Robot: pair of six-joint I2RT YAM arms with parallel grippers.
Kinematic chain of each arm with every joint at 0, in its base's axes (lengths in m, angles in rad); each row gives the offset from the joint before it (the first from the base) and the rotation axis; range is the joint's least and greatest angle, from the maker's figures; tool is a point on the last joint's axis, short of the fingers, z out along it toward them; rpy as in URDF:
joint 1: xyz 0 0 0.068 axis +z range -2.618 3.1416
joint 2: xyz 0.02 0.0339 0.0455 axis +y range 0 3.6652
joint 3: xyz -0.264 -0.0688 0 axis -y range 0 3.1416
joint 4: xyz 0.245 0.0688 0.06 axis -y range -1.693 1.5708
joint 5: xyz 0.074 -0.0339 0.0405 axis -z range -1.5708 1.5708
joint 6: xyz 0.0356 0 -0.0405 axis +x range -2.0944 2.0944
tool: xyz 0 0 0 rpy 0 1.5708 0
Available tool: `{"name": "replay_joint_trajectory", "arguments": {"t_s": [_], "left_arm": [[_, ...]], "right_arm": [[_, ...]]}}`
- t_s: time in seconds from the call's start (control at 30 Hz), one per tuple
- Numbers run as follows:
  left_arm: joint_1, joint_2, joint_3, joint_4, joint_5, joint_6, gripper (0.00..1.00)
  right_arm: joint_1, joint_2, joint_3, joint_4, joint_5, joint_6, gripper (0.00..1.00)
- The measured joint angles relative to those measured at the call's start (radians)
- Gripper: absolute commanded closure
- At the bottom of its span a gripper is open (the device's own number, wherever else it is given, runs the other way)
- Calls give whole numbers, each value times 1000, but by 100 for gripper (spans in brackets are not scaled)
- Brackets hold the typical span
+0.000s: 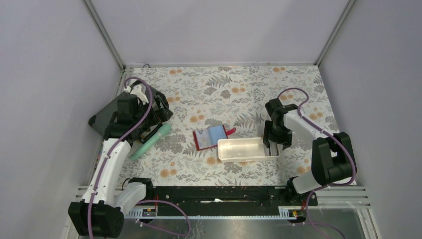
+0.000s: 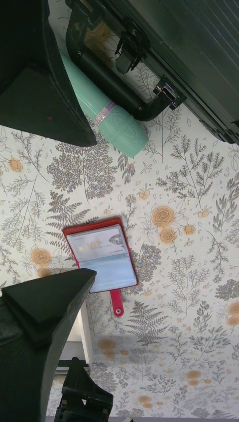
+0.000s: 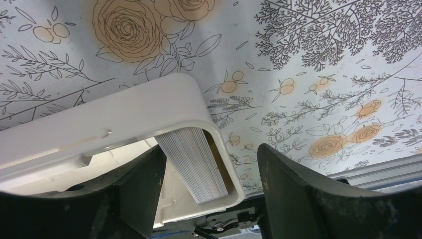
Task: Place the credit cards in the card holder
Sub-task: Pick up the credit card from the storage box.
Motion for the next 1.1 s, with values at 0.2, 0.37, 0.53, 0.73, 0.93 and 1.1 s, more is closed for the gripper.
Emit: {"name": "replay_joint_trajectory", "arguments": {"t_s": [0.2,0.37,0.53,0.73,0.93,1.1], "left_arm": [[0,-5,0,0,0,0,1],[0,-5,0,0,0,0,1],[0,-5,0,0,0,0,1],[0,-5,0,0,0,0,1],[0,-5,0,0,1,0,1],[0,-5,-11,0,2,-2,1]], "right_arm": [[0,0,1,-3,2,3,33],[0,0,23,-27,11,3,36],[0,0,53,-47,32,3,38],[0,0,56,-50,38,-1,54],[1,0,60,-57,41,-5,56],[2,0,68,-68,52,-8,57]]}}
